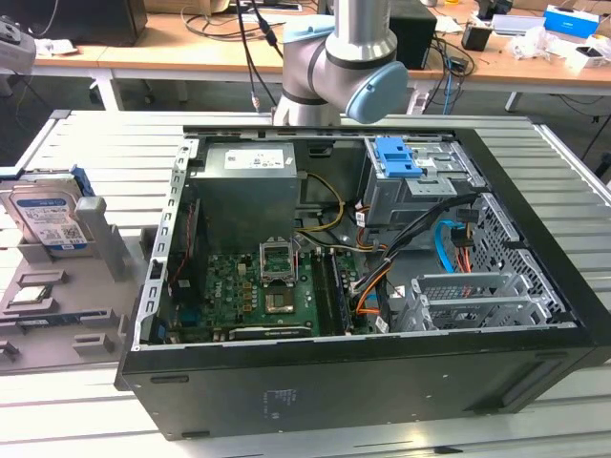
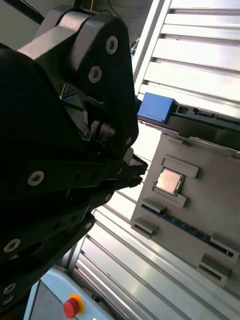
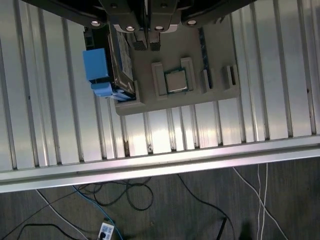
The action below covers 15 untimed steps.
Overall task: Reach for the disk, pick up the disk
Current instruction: 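Pick up the disk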
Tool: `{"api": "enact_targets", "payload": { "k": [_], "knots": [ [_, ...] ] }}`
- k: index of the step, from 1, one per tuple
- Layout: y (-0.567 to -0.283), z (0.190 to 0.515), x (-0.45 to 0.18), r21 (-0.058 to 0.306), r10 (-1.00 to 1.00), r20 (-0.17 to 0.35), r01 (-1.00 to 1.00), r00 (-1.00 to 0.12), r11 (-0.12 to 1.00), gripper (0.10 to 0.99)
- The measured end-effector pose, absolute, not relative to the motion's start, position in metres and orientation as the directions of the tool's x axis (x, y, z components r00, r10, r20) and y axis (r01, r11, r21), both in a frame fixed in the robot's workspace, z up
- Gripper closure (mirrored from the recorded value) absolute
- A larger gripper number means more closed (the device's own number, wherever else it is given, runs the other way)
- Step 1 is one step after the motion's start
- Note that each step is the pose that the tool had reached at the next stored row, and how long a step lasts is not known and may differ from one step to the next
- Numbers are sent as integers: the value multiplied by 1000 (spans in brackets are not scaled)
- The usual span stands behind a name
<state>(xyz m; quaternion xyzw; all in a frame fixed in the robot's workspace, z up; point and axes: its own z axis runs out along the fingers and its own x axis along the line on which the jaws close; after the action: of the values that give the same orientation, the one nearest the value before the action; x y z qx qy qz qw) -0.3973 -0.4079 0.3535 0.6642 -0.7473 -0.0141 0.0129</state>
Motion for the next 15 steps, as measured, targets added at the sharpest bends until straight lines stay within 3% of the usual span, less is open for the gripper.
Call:
{"api": "enact_targets", "payload": {
  "k": [5, 15],
  "knots": [
    [-408, 354, -397, 38, -993, 1, -992, -118, 118, 604],
    [-397, 354, -397, 38, -993, 1, -992, -119, 119, 604]
  ]
}}
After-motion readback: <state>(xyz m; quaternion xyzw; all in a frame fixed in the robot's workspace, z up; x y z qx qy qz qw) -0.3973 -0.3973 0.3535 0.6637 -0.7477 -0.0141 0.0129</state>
